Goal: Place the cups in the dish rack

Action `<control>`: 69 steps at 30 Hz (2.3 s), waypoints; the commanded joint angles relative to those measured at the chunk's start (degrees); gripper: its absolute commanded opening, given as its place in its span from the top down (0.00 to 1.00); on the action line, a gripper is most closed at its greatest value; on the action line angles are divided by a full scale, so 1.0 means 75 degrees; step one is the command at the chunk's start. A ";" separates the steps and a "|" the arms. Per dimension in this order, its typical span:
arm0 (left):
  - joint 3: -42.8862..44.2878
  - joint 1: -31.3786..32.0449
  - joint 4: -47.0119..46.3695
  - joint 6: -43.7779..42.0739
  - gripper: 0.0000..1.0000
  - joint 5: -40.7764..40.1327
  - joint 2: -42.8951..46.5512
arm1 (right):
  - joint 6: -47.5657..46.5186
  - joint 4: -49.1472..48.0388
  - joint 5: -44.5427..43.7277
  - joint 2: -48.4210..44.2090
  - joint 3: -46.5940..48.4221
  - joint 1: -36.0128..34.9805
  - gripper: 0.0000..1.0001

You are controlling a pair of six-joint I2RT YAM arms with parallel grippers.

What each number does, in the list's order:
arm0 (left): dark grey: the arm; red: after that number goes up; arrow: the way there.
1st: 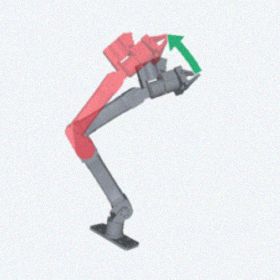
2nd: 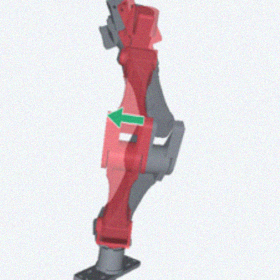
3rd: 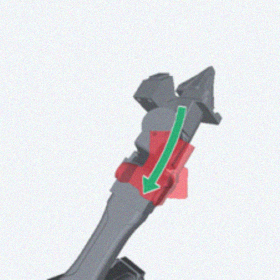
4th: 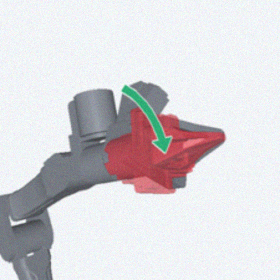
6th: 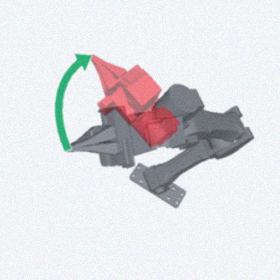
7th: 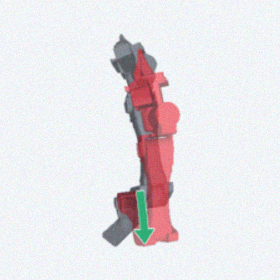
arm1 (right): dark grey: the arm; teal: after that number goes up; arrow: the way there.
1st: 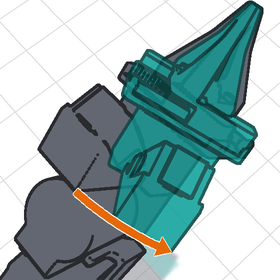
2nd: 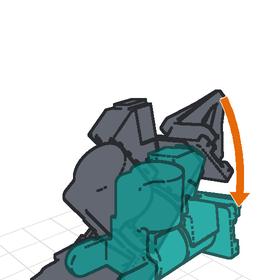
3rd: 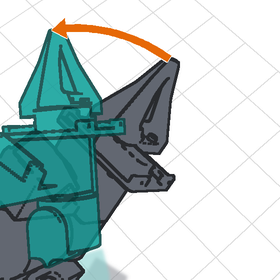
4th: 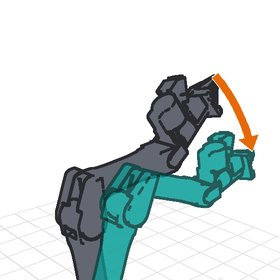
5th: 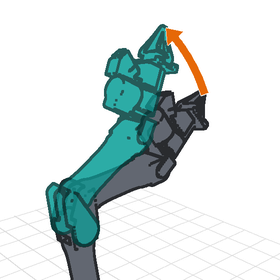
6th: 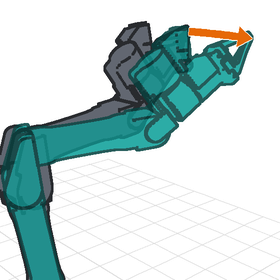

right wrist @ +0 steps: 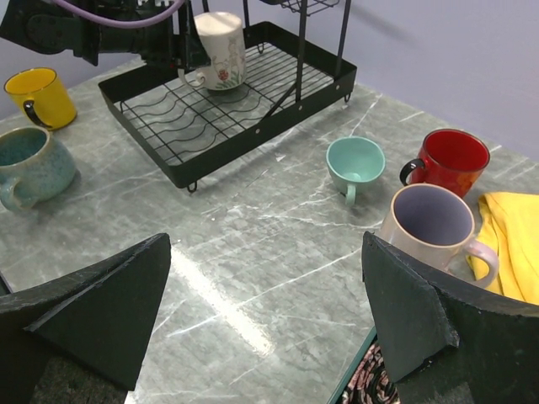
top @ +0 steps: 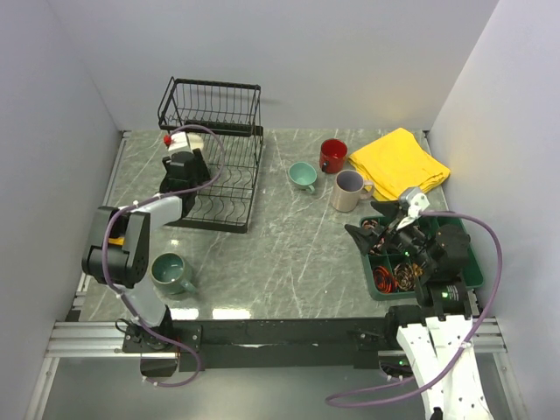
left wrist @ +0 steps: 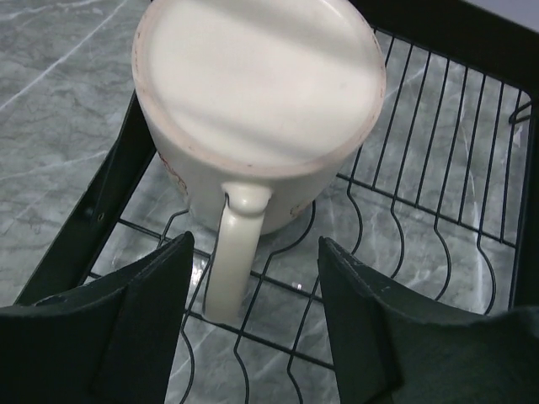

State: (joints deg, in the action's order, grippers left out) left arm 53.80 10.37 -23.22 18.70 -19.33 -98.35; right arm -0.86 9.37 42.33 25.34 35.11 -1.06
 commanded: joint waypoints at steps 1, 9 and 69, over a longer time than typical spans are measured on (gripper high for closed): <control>0.0070 -0.0035 0.0412 0.0107 0.33 0.0362 0.0840 | 0.0103 -0.0335 0.0052 -0.0179 -0.0135 0.0071 0.00; -0.0470 -0.0105 0.1209 0.1150 0.17 0.1065 0.2399 | 0.0302 -0.0452 0.0063 -0.0309 -0.0275 0.0106 0.00; 0.2166 -0.1559 0.1925 0.3658 0.80 0.3633 -0.1078 | -0.0237 -0.1132 -0.0300 -0.1164 -0.1529 0.0880 0.00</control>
State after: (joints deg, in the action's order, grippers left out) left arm 66.19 -1.50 -4.40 41.71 9.65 -104.53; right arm -2.83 3.36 39.83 17.19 23.94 4.82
